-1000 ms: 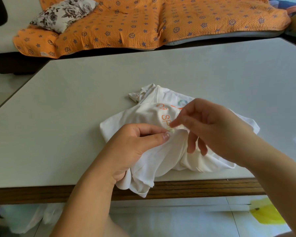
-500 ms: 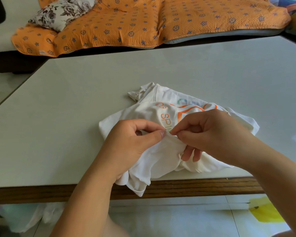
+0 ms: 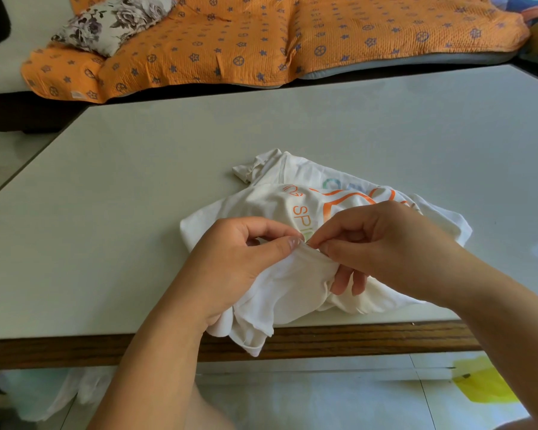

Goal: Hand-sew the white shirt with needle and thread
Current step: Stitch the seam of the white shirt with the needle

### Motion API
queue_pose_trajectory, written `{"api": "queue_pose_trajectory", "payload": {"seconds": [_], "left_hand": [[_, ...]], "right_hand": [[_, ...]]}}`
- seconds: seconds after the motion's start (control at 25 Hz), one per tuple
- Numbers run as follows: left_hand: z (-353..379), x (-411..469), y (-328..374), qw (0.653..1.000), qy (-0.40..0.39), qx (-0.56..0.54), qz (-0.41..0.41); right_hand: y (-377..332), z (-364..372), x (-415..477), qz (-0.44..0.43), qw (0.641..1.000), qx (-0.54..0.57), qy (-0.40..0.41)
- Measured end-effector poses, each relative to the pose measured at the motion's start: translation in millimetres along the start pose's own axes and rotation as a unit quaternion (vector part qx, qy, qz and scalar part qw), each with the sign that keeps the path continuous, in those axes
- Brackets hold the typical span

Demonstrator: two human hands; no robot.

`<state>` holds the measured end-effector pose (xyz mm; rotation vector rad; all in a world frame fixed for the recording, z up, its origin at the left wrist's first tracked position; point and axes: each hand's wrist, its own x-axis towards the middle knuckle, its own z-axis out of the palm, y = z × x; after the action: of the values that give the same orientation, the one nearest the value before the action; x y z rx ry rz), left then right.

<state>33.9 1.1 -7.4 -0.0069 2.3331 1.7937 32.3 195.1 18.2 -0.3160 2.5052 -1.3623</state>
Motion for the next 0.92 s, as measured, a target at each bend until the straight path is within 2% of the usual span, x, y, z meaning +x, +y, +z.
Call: {"api": "queue_pose_trajectory", "payload": {"seconds": [0.36, 0.56, 0.92], "left_hand": [[-0.8, 1.1, 0.2, 0.994, -0.032, -0.101, -0.041], [-0.5, 1.6, 0.3, 0.990, -0.037, -0.126, -0.046], [2.8, 2.2, 0.2, 0.991, -0.022, -0.124, -0.047]], "right_hand": [[6.7, 3.4, 4.1, 0.004, 0.997, 0.078, -0.021], [8.5, 9.1, 5.4, 0.005, 0.993, 0.115, -0.002], [6.2, 15.6, 2.7, -0.031, 0.996, 0.070, 0.039]]}}
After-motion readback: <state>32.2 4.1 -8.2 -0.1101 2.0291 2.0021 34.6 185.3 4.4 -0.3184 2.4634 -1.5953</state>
